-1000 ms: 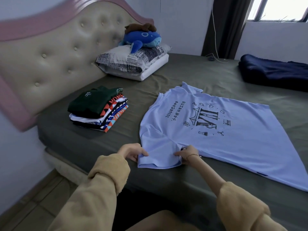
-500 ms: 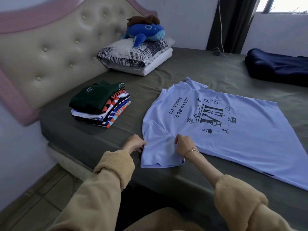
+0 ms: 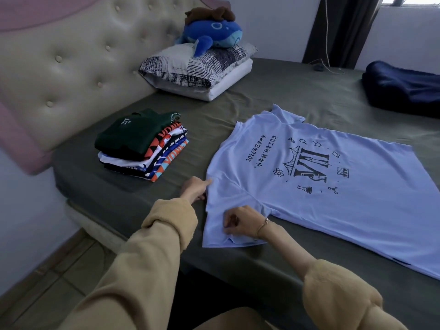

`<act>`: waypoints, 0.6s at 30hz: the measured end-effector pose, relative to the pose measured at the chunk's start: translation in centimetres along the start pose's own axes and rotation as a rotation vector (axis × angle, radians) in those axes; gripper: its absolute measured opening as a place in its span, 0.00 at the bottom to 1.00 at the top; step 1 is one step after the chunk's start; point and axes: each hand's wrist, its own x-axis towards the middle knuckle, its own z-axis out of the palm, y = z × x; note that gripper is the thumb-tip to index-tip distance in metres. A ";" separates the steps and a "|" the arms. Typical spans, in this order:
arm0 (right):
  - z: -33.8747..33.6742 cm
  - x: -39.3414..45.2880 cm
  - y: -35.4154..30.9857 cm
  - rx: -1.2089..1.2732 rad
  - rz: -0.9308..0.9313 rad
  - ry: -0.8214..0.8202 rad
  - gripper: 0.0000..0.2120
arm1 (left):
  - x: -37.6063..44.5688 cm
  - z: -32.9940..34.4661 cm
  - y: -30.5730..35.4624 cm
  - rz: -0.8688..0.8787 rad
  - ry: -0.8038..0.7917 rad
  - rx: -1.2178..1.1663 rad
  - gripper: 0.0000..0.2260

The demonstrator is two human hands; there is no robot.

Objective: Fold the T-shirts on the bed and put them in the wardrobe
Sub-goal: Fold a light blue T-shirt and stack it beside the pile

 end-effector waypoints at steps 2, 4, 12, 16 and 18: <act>-0.3 0.4 0.2 0.016 -0.025 -0.056 0.02 | 3.1 0.4 -1.2 -0.008 0.038 -0.025 0.13; -0.4 0.7 0.2 0.042 -0.046 -0.127 0.03 | 4.7 0.4 -1.8 -0.043 0.090 -0.065 0.09; -1.9 1.4 1.8 0.284 0.002 -0.125 0.05 | 0.4 0.1 1.3 -0.042 0.169 0.247 0.23; -3.8 3.4 4.2 0.227 0.126 0.066 0.06 | 2.0 0.8 2.3 0.012 0.212 0.366 0.21; -5.3 5.1 6.0 0.163 0.167 0.111 0.07 | 3.7 0.8 2.9 0.039 0.169 0.357 0.20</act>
